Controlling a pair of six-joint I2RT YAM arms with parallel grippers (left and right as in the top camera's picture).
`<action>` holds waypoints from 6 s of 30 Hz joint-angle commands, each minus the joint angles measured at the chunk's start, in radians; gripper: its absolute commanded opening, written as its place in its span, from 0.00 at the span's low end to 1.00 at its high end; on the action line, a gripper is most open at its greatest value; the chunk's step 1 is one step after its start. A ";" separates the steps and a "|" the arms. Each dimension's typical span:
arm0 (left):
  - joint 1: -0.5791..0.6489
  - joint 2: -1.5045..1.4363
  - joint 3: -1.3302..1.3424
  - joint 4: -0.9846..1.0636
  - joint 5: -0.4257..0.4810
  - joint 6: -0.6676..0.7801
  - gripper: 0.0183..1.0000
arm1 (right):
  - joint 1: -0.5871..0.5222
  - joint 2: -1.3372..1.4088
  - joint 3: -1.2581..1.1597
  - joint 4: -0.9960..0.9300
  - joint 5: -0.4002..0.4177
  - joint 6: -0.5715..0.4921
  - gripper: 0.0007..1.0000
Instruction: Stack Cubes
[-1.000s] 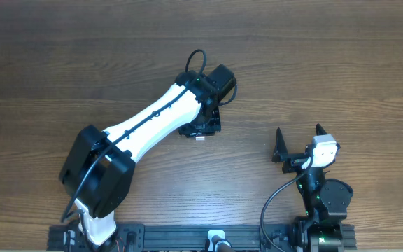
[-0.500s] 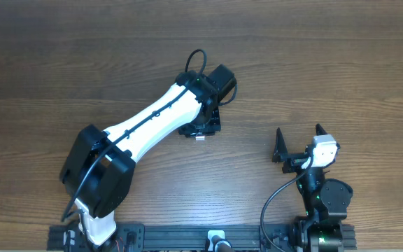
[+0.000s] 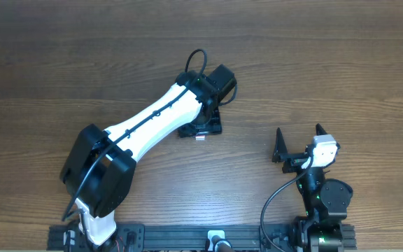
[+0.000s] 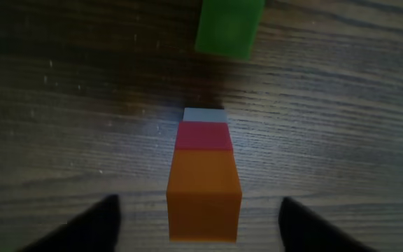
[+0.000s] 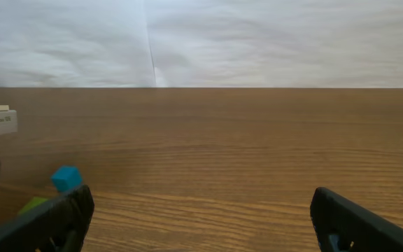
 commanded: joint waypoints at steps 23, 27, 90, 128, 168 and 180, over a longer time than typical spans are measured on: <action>0.134 -0.657 -0.010 0.308 -0.261 0.139 1.00 | -0.005 -0.005 -0.005 -0.004 -0.004 -0.008 0.99; 0.187 -0.797 -0.010 0.335 -0.278 0.231 1.00 | -0.005 -0.005 -0.005 -0.004 -0.004 -0.008 0.99; 0.753 -1.953 -1.505 1.056 0.235 0.781 1.00 | -0.005 -0.005 -0.005 -0.004 -0.004 -0.008 0.99; 0.752 -1.950 -1.509 1.061 0.235 0.780 1.00 | 0.013 0.135 0.497 -0.236 -0.112 0.080 0.99; 0.752 -1.950 -1.509 1.061 0.235 0.780 1.00 | 0.675 1.741 1.487 -0.791 0.193 0.363 0.99; 0.752 -1.950 -1.509 1.061 0.235 0.780 1.00 | 0.678 1.936 1.487 -0.784 0.187 0.363 0.99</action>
